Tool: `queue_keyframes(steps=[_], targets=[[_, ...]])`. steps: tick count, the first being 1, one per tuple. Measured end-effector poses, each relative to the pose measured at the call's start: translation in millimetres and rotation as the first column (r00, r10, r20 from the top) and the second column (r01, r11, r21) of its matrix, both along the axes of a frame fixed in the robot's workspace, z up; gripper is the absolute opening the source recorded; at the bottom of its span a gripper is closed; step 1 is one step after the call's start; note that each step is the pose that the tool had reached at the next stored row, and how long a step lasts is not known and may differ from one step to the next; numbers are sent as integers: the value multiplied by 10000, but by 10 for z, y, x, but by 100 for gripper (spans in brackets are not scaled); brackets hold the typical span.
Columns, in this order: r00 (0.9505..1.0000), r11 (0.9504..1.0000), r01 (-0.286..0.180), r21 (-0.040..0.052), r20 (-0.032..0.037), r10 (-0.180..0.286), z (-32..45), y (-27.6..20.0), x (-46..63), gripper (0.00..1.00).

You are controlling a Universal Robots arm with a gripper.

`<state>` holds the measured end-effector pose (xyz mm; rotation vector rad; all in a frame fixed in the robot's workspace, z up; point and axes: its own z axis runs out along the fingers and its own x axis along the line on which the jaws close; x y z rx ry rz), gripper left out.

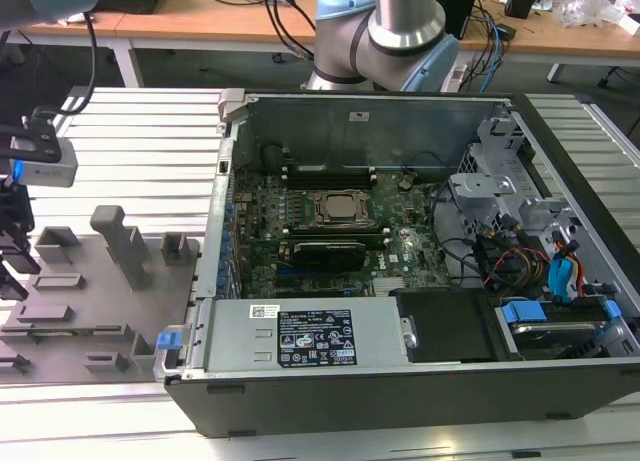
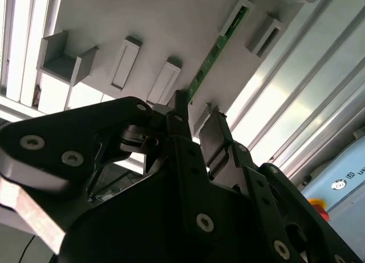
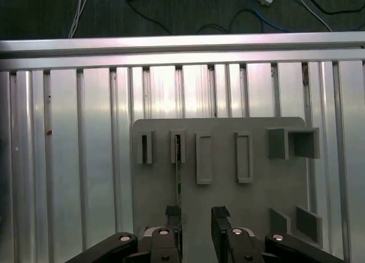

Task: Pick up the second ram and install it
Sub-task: 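Pick up the second ram and move it above second insertion slot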

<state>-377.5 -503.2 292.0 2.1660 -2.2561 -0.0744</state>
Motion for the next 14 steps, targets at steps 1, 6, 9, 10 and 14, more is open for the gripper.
queue_keyframes(steps=[1,6,9,10,14], targets=[[10000,10000,-1,0,0,1,-5,0,0,36],[10000,10000,0,0,0,0,-45,0,0,36],[10000,10000,0,0,-1,0,-68,0,0,36],[10000,10000,0,0,0,0,-79,0,0,36],[10000,10000,0,0,0,0,-136,0,0,36]])
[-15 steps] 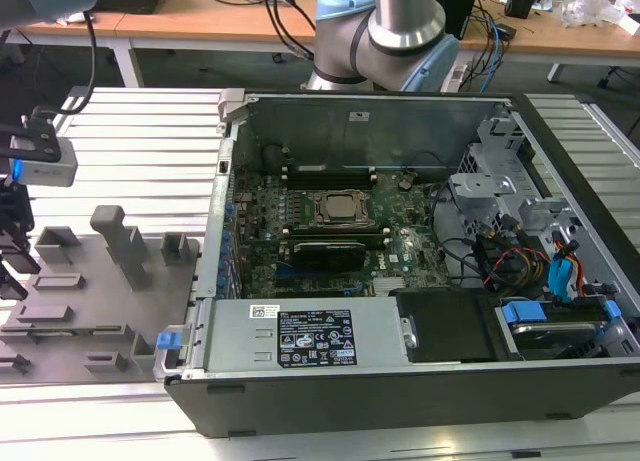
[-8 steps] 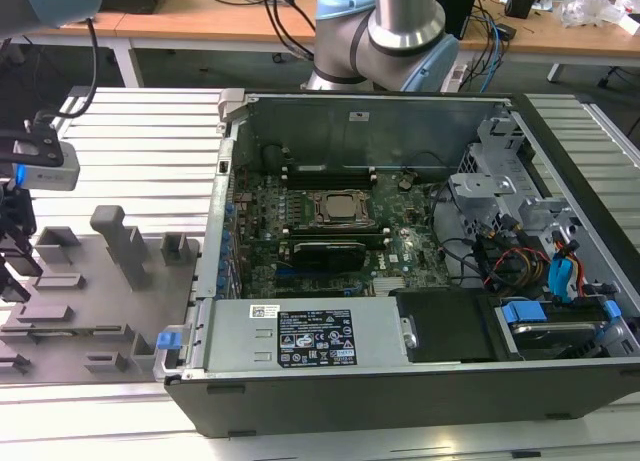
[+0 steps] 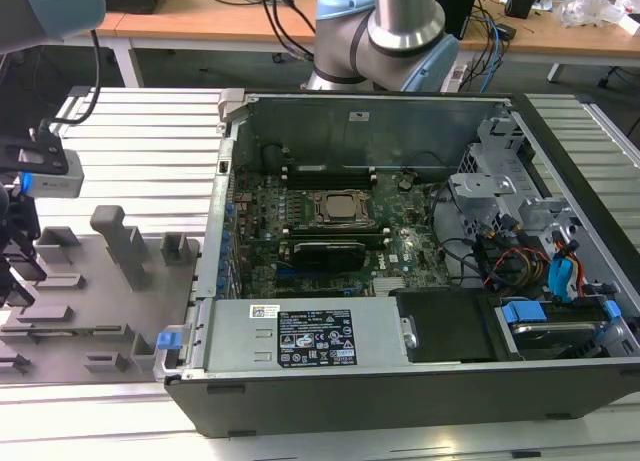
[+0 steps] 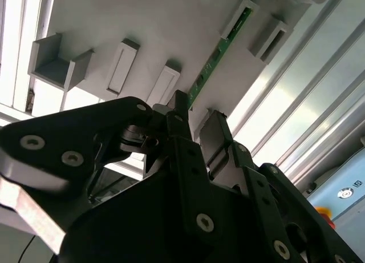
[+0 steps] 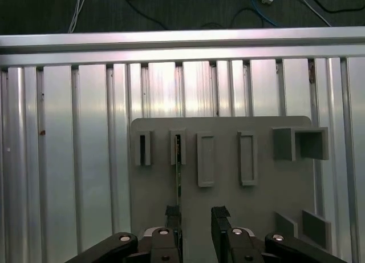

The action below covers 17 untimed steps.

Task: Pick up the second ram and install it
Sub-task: 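Pick up the second ram and move it above second insertion slot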

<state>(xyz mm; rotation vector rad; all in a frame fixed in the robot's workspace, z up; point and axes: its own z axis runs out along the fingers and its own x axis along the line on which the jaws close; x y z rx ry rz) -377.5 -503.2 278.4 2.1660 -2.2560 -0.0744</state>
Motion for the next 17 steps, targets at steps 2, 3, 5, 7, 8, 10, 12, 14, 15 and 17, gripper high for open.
queue_keyframes(steps=[2,3,5,7,8,10,12,14,15,17], targets=[[10000,10000,0,0,-1,0,-26,0,0,36],[10000,10000,0,1,0,0,-35,0,0,36],[10000,10000,0,-1,-1,0,-48,0,0,36],[10000,10000,0,1,1,0,-71,0,0,36],[10000,10000,0,1,0,0,-86,0,0,36],[10000,10000,3,-1,-1,-3,-98,-3,-2,36],[10000,10000,0,0,1,0,-114,-14,-1,36],[10000,10000,1,0,0,-1,-148,-25,-2,36],[10000,10000,1,0,0,-1,-169,-28,-2,36],[10000,10000,1,0,-1,-1,-192,-30,0,36]])
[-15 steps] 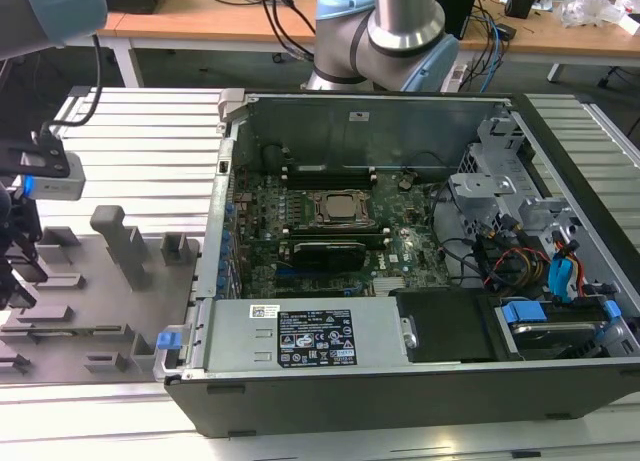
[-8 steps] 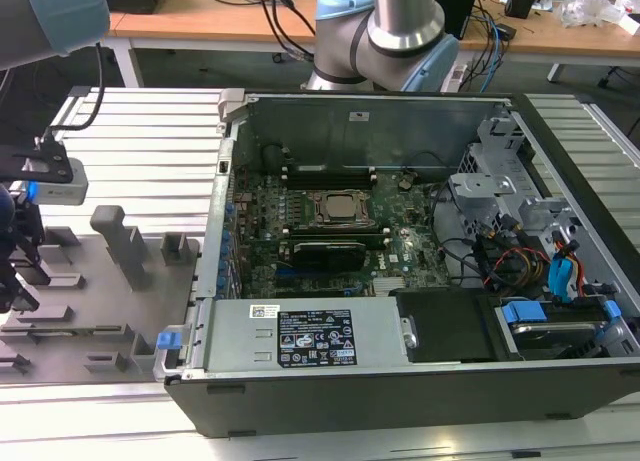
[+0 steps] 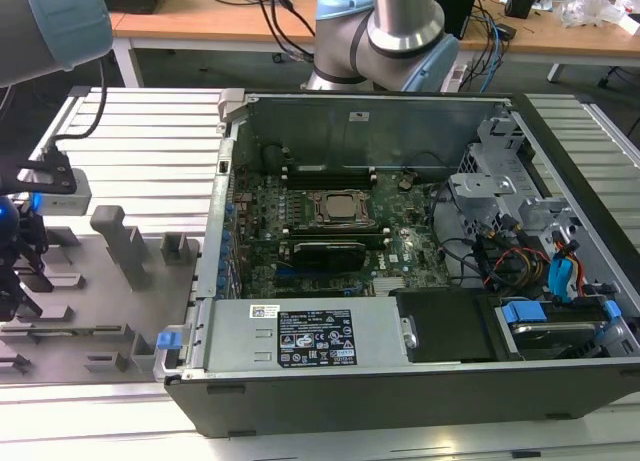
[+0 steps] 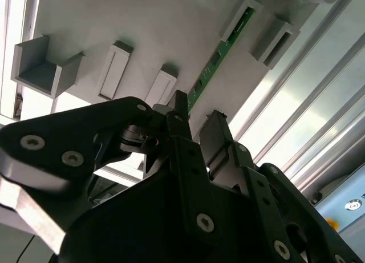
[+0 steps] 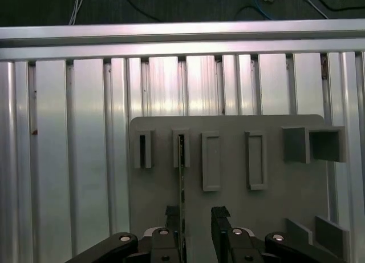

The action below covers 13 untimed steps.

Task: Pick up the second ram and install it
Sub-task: 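Pick up the second ram and move it above second insertion slot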

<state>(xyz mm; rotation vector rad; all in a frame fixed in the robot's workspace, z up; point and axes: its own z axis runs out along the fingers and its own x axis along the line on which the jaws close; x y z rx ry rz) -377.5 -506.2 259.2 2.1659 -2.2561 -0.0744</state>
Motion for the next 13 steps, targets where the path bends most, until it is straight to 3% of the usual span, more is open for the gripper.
queue_keyframes(steps=[13], targets=[[10000,10000,0,-17,-1,0,-76,-30,32,36]])
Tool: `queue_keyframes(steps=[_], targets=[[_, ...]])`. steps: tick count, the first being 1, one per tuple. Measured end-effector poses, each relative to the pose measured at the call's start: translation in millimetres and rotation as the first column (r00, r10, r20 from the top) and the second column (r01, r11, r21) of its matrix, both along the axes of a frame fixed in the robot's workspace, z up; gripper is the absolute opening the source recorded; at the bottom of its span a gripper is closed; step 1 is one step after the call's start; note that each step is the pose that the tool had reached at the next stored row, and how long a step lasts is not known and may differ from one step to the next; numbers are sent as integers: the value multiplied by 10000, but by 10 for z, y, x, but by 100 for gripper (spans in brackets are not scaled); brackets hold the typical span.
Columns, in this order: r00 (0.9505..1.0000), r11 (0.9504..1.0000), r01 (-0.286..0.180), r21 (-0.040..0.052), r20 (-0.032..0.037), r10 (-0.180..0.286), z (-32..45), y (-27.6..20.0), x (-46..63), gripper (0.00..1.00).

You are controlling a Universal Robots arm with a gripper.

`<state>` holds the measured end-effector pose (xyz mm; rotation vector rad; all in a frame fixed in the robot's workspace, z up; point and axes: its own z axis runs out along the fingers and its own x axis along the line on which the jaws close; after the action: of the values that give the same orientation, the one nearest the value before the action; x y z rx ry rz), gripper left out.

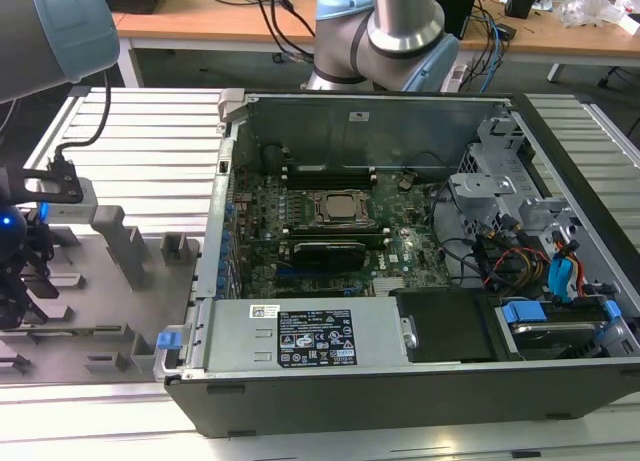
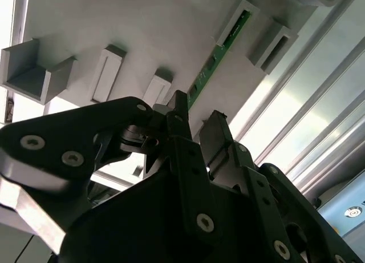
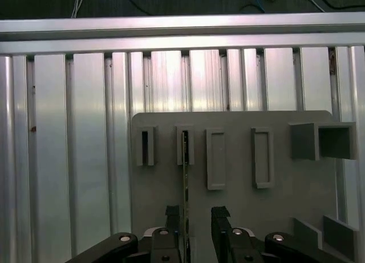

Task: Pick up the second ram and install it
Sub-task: 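Pick up the second ram and move it above second insertion slot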

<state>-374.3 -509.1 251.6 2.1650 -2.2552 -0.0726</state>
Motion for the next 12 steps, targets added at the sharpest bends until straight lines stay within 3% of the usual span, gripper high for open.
queue_keyframes(steps=[10,12], targets=[[10000,10000,-1,2,2,1,-74,-6,0,36],[10000,10000,-1,2,2,1,-104,-30,1,36]])
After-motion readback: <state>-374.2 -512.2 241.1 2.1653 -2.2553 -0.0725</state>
